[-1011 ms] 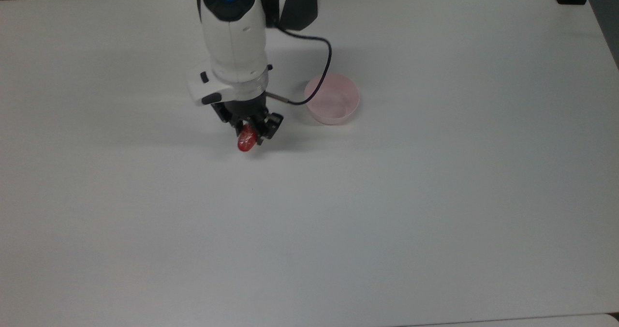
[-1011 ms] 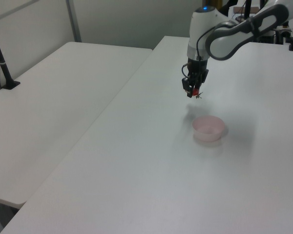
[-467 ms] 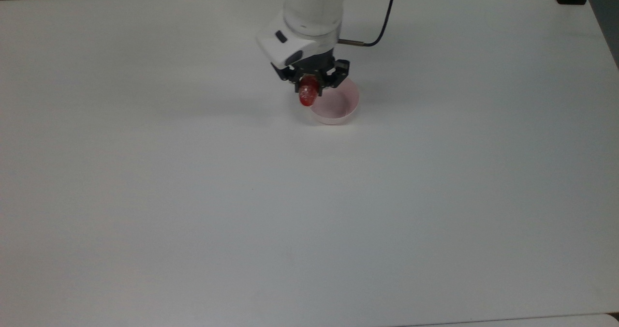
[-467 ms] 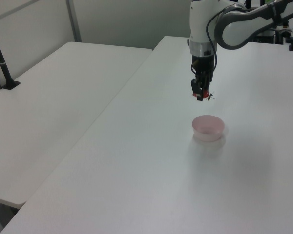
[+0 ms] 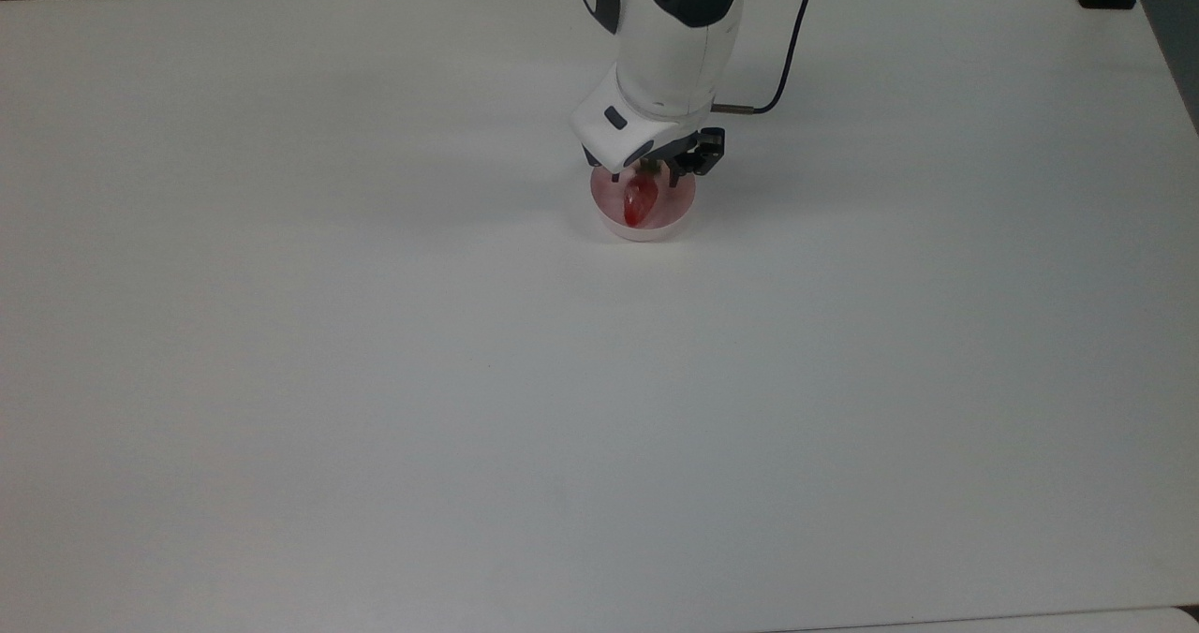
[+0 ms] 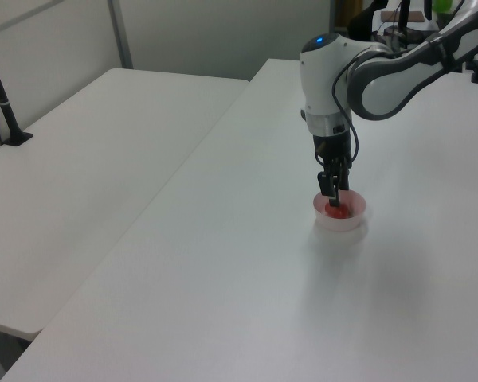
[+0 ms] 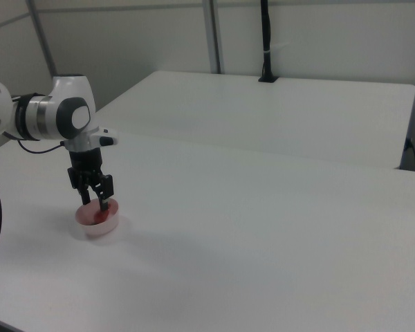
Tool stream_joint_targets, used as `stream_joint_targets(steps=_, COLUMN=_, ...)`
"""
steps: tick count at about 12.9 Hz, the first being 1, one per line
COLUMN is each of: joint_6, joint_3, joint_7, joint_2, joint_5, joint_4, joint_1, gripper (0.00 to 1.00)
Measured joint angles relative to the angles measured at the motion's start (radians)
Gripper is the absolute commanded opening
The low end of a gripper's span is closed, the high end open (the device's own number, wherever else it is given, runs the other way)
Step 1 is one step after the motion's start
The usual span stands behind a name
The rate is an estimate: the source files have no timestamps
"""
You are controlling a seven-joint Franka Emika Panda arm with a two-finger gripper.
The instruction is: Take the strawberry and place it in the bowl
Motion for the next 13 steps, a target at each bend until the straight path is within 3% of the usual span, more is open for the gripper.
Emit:
stream_joint_targets(steps=6, joint_6=-0.015, joint_3=-0.004, joint_7=0.022, joint_2=-0.031, joint_5=-0.002, joint_4=0.047, joint_1=-0.025, gripper=1.00)
stream_joint_targets(steps=11, joint_6=-0.254, joint_3=-0.011, joint_7=0.023, joint_2=-0.184, joint_5=-0.002, joint_4=0.145, joint_1=-0.106, gripper=1.00)
stream_joint_targets(steps=13, joint_6=-0.301, joint_3=-0.046, joint_7=0.023, joint_2=-0.245, joint_5=-0.002, joint_4=0.148, joint_1=-0.114, gripper=1.00)
